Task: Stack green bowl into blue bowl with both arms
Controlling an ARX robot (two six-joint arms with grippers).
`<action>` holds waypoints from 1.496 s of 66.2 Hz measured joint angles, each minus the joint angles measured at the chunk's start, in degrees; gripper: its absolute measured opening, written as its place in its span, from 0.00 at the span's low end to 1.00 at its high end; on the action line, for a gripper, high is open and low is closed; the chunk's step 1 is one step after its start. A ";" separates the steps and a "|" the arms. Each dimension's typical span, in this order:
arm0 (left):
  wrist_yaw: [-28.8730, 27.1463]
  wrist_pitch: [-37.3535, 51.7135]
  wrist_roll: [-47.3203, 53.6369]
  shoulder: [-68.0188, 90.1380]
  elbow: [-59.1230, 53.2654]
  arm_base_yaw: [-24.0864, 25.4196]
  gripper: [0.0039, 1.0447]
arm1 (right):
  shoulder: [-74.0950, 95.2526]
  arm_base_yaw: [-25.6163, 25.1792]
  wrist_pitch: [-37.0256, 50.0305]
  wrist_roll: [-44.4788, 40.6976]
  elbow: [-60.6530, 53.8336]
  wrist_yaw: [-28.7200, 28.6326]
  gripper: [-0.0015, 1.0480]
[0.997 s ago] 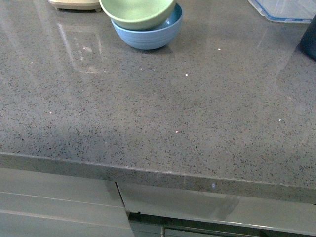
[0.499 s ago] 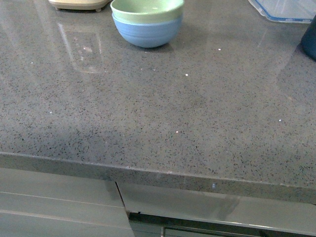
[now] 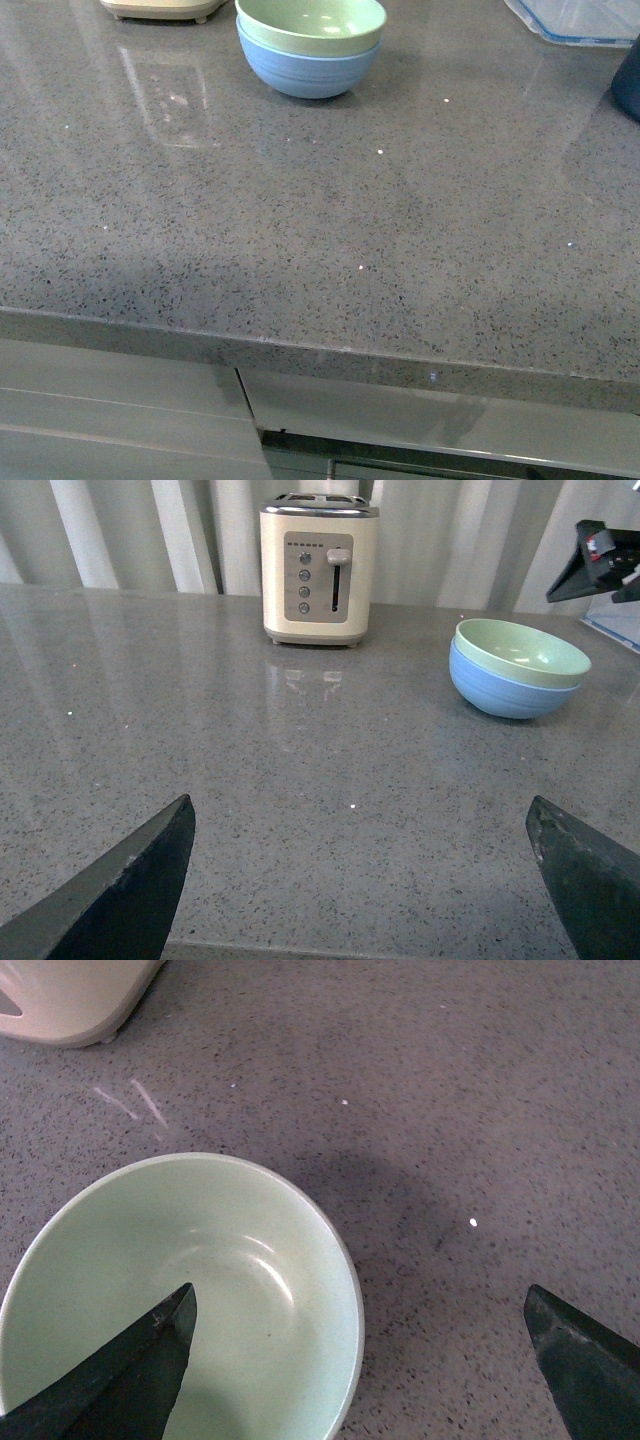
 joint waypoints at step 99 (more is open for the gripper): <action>0.00 0.00 0.00 0.00 0.00 0.00 0.94 | -62.64 -20.87 65.09 -6.86 -88.35 -3.34 0.15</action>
